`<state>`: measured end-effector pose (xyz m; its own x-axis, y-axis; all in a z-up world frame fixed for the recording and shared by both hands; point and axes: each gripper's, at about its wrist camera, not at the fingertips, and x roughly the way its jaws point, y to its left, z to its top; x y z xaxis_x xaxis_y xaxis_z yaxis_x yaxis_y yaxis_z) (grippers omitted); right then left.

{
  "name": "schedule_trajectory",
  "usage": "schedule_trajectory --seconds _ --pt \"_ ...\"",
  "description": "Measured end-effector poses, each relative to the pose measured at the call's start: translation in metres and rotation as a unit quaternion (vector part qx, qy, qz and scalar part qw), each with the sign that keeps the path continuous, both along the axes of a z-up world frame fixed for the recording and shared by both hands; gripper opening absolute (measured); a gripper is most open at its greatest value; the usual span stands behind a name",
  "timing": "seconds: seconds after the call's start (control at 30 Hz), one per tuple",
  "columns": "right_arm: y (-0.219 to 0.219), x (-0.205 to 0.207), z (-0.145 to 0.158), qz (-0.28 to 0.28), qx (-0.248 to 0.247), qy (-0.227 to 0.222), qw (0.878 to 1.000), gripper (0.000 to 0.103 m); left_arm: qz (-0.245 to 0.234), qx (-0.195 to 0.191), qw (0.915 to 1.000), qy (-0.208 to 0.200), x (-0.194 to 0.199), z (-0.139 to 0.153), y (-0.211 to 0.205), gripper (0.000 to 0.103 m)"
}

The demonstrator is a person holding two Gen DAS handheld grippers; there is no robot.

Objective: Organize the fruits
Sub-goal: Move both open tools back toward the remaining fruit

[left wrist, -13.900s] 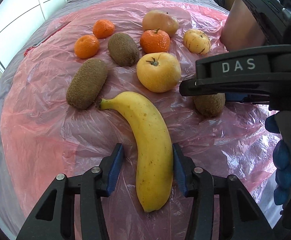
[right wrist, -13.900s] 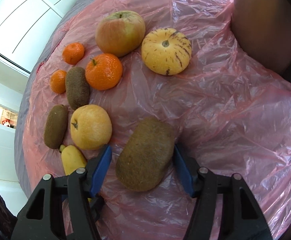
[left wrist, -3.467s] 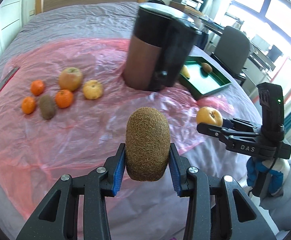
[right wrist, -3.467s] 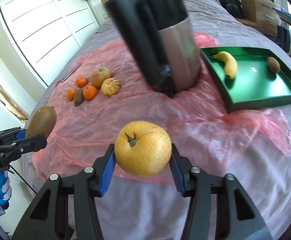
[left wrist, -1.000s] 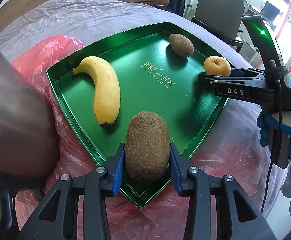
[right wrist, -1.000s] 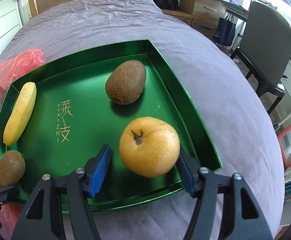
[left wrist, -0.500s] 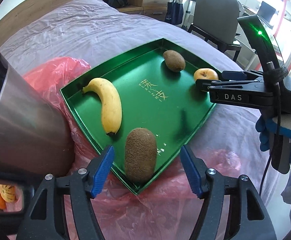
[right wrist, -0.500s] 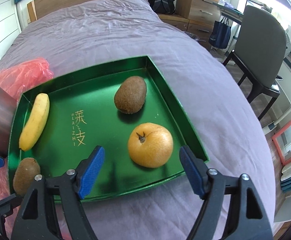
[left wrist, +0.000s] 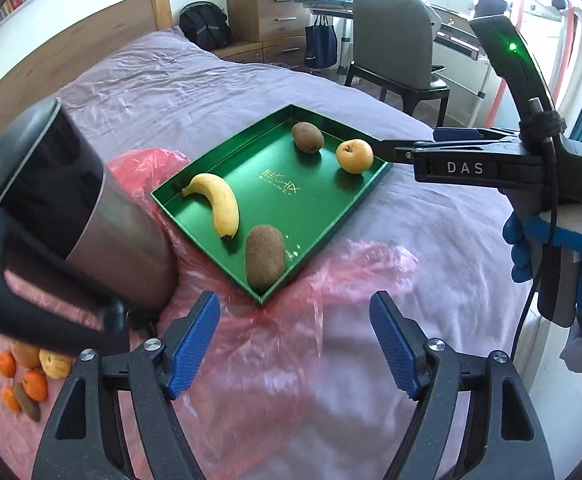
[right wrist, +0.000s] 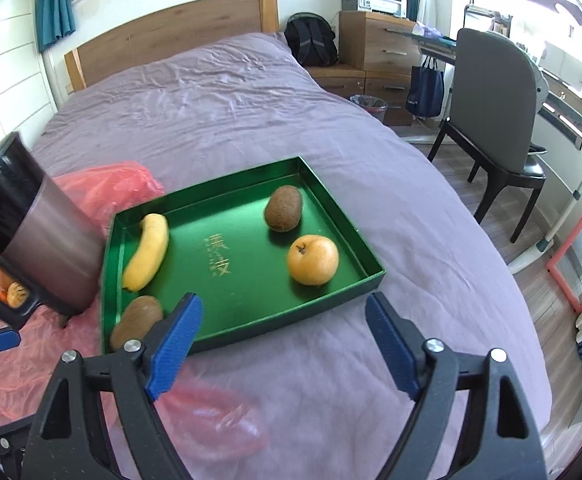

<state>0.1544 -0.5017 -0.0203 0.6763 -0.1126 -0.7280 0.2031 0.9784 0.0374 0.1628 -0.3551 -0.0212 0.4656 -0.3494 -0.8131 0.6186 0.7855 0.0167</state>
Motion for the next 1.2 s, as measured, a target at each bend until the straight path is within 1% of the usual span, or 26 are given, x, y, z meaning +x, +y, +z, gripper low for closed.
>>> schedule_trajectory --seconds 0.17,0.33,0.47,0.67,0.73,0.8,1.0,1.2 --pt "0.023 -0.036 0.013 0.013 0.009 -0.013 1.000 0.103 -0.007 0.008 0.9999 -0.012 -0.034 0.011 0.020 0.075" --pt "0.045 -0.064 0.015 0.026 0.019 -0.020 0.999 0.103 -0.009 0.022 0.9994 -0.026 -0.062 0.018 0.043 0.075" --pt "0.064 -0.078 0.016 0.037 0.027 -0.020 0.999 0.103 -0.003 0.033 0.9989 -0.033 -0.078 0.022 0.063 0.075" --pt "0.100 -0.094 0.020 0.068 0.037 -0.024 0.997 0.103 0.024 0.034 0.9985 -0.035 -0.093 0.026 0.098 0.075" --pt "0.114 -0.099 0.022 0.081 0.035 -0.025 0.996 0.103 0.035 0.032 0.9984 -0.032 -0.096 0.026 0.114 0.077" --pt "0.130 -0.103 0.023 0.098 0.035 -0.026 0.994 0.103 0.047 0.028 0.9981 -0.029 -0.098 0.025 0.128 0.080" --pt "0.175 -0.109 0.025 0.135 0.037 -0.030 0.990 0.103 0.083 0.025 0.9962 -0.013 -0.102 0.019 0.175 0.081" --pt "0.210 -0.109 0.024 0.156 0.041 -0.024 0.987 0.103 0.110 0.014 0.9937 -0.016 -0.109 0.014 0.214 0.081"
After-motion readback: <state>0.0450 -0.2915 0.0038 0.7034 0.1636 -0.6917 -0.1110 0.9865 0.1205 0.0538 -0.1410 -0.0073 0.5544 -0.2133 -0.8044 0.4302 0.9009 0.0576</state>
